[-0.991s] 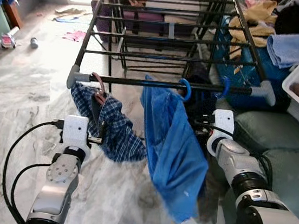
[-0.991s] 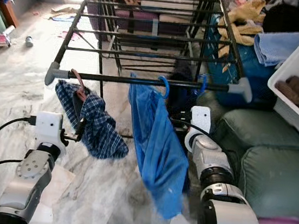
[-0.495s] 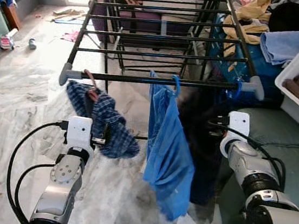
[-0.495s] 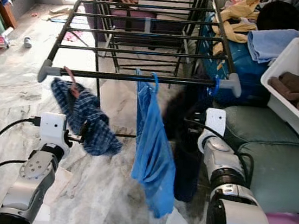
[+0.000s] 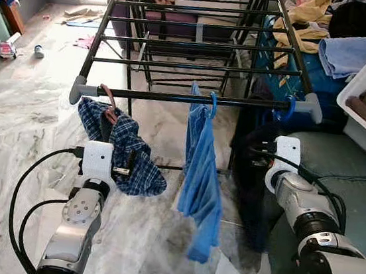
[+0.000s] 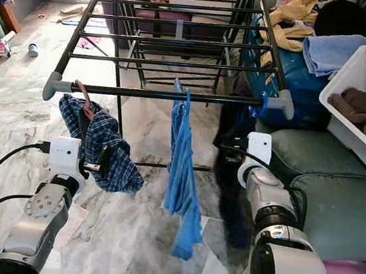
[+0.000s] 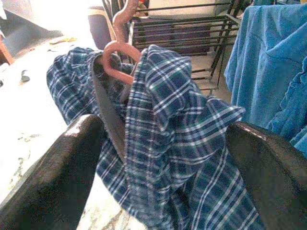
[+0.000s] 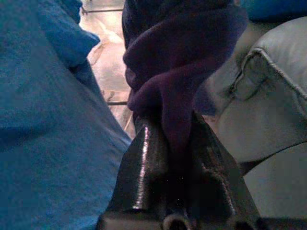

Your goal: Hang hanger

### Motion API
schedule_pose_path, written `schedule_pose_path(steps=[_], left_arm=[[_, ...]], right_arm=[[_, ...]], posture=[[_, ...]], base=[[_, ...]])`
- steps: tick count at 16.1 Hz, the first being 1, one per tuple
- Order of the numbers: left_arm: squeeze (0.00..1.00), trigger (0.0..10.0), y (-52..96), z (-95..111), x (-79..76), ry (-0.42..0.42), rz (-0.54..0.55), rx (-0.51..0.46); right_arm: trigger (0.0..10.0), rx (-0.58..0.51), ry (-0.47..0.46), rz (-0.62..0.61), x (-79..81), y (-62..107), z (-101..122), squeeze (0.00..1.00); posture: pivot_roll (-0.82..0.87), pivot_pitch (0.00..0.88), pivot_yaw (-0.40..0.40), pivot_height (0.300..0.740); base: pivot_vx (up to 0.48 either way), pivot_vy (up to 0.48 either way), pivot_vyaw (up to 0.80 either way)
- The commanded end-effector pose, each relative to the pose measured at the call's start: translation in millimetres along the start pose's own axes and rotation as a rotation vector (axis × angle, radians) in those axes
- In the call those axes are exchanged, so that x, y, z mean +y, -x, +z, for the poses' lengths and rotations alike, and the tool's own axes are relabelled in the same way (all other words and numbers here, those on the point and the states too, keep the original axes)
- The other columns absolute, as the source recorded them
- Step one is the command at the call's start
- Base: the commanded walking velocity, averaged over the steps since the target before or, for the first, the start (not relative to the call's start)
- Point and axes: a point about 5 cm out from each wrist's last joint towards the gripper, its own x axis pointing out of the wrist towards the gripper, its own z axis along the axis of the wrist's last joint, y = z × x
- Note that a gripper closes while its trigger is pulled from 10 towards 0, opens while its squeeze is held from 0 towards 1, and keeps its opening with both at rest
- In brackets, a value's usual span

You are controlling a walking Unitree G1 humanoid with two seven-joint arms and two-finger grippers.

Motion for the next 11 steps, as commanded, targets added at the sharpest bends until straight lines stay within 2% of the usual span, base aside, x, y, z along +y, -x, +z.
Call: schedule_pose_path(steps=[1, 2, 5, 6, 8, 9, 10, 11], left_arm=[[0.00, 10.0, -1.4, -3, 0.0, -0.007, 0.002, 0.019], [0.00, 10.0, -1.3, -3, -0.3, -0.004, 0.006, 0.019], [0.00, 10.0, -0.4, -5, -0.3, 0.015, 0.032, 0.038], [0.00, 10.0, 0.2, -6, 0.1, 0.012, 0.038, 0.040], [0.00, 10.0, 0.1, -6, -0.2, 0.007, 0.044, 0.043], [0.00, 10.0, 0.4, -6, 0.2, 0.004, 0.051, 0.043], [0.00, 10.0, 2.5, -5, 3.5, -0.005, 0.060, 0.040], [0.00, 10.0, 3.6, -5, 4.7, -0.002, 0.060, 0.040]], right_arm=[[10.0, -0.021, 0.008, 0.001, -1.5, 0.8, -1, 1.00], [10.0, -0.089, 0.012, -0.034, -7.9, 3.0, 4, 1.00], [10.0, -0.206, 0.069, -0.094, -21.6, 13.0, 2, 1.00], [10.0, -0.263, 0.110, -0.099, -25.0, 23.5, -5, 1.00], [10.0, -0.305, 0.128, -0.110, -27.1, 32.5, -7, 1.00], [10.0, -0.334, 0.136, -0.120, -27.1, 41.5, -10, 1.00], [10.0, -0.369, 0.142, -0.126, -23.1, 58.4, -17, 1.00], [10.0, -0.381, 0.150, -0.128, -21.0, 65.1, -18, 1.00]], posture=[[0.06, 0.076, 0.012, 0.740], [0.05, 0.076, 0.009, 0.740], [0.05, 0.076, 0.006, 0.740], [0.04, 0.080, 0.008, 0.740], [0.03, 0.082, 0.012, 0.740], [0.03, 0.082, 0.014, 0.740], [0.02, 0.084, 0.018, 0.740], [0.02, 0.084, 0.018, 0.740]], base=[[0.000, 0.000, 0.00], [0.000, 0.000, 0.00], [0.000, 0.000, 0.00], [0.000, 0.000, 0.00], [0.000, 0.000, 0.00], [0.000, 0.000, 0.00], [0.000, 0.000, 0.00], [0.000, 0.000, 0.00]])
